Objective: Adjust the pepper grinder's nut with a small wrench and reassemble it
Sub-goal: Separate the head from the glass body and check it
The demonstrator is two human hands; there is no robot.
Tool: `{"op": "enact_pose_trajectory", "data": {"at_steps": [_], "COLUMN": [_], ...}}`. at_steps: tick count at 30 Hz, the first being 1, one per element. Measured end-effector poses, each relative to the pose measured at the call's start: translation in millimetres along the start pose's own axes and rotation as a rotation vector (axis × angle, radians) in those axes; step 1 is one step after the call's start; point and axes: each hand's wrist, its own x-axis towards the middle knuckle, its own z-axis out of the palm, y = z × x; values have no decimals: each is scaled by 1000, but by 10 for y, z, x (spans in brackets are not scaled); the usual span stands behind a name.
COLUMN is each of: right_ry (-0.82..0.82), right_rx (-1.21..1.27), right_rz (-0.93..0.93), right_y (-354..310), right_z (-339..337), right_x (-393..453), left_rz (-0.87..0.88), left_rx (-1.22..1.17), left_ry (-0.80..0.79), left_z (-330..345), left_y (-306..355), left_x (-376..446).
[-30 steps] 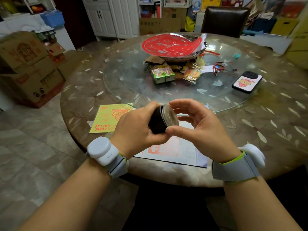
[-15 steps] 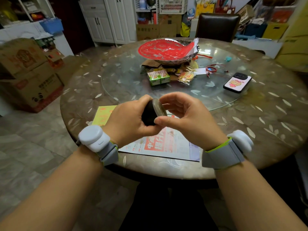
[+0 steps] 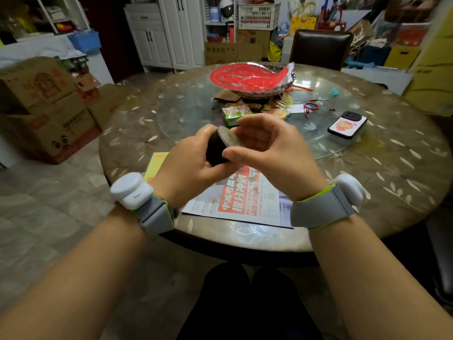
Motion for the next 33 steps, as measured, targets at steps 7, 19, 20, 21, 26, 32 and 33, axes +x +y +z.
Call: {"op": "enact_pose_trajectory", "data": {"at_steps": [7,19,20,21,26,32,33], "right_ry": [-10,-407,-422,-421,-439,-439,-441], "right_rx": [285,-961,-984,-1004,-1135,-1209,-1206], "right_rz": [61,29,23,-7,-83,-90,-88], "right_y": [-18,1283,1338,1305,1424,1522,1532], "right_z": [66,408,435,429,542,615,626], "right_x": [-104,-404,-402,-404,-324,-281,-283], "left_rz": [-271,-438,-424,-383,-100,-50,-77], "left_rx": [-541,-618,-569,-512,-349,-306,-323], "left_ry": [189,610,674,741,830,783,778], "left_z": [141,310,345,327,432,619,650], "left_y": [124,-492,-558,-524,-610,-823,-864], "left_x": [-44,-109,-104,-97,-61,-79,-76]}}
